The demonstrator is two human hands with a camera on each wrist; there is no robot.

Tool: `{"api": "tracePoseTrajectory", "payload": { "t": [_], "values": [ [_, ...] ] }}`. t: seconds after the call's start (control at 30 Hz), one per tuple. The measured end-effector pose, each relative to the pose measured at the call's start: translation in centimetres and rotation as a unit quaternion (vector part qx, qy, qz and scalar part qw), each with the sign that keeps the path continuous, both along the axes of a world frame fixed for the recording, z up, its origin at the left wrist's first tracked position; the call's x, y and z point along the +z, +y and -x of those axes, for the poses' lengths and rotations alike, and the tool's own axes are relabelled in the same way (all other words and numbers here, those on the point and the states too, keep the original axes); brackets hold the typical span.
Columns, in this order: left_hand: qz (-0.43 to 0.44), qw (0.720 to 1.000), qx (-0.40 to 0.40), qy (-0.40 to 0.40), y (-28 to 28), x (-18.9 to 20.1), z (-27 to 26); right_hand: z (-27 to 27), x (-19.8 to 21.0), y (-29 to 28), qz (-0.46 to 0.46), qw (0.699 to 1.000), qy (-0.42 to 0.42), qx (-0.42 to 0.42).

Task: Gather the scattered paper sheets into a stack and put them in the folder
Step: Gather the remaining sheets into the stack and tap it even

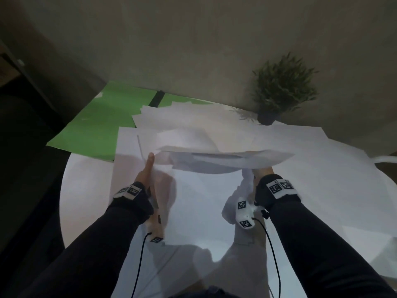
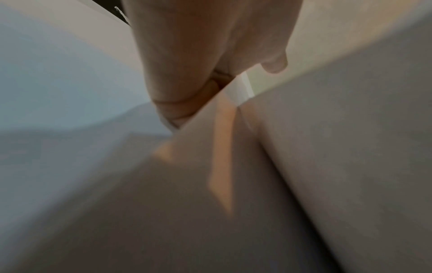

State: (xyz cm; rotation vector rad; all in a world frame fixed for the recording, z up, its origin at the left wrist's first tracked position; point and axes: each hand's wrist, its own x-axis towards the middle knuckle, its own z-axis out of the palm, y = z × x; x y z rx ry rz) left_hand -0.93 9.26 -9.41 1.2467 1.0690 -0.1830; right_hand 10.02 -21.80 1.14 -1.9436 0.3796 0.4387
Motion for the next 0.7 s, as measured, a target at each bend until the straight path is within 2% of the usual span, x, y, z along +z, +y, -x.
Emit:
{"api": "tracePoseTrajectory", "payload": {
  "t": [0.1,0.17,0.27,0.33,0.43,0.6,0.63,0.7],
  "values": [
    [-0.001,1.000,-0.007,0.013,0.8,-1.1,-0.4,-0.7,-0.6,1.1,0.137,0.989,-0.010,0.055],
    [-0.002,1.000,-0.002,0.010,0.8,-1.0,-0.4,-0.8,-0.5,2.0,0.178,0.979,-0.003,0.105],
    [-0.021,0.999,-0.020,-0.016,-1.1,3.0,0.5,-1.0,-0.7,3.4,0.207,0.959,-0.028,0.191],
    [-0.048,0.998,-0.037,-0.024,-2.6,5.8,1.1,-0.9,-0.9,4.4,0.216,0.950,-0.055,0.220],
    [-0.062,0.997,-0.048,-0.014,-3.1,6.3,1.3,-0.8,-1.1,4.8,0.223,0.951,-0.087,0.197],
    [-0.062,0.996,-0.058,-0.021,-3.0,5.7,1.2,-1.5,-1.0,3.0,0.212,0.969,-0.116,0.058],
    [-0.060,0.996,-0.058,-0.023,-3.0,5.7,1.2,-1.7,-1.1,2.9,0.211,0.969,-0.112,0.060],
    [-0.070,0.996,-0.053,-0.027,-2.6,5.2,1.0,-2.0,-1.5,3.2,0.209,0.967,-0.080,0.119]
  ]
}}
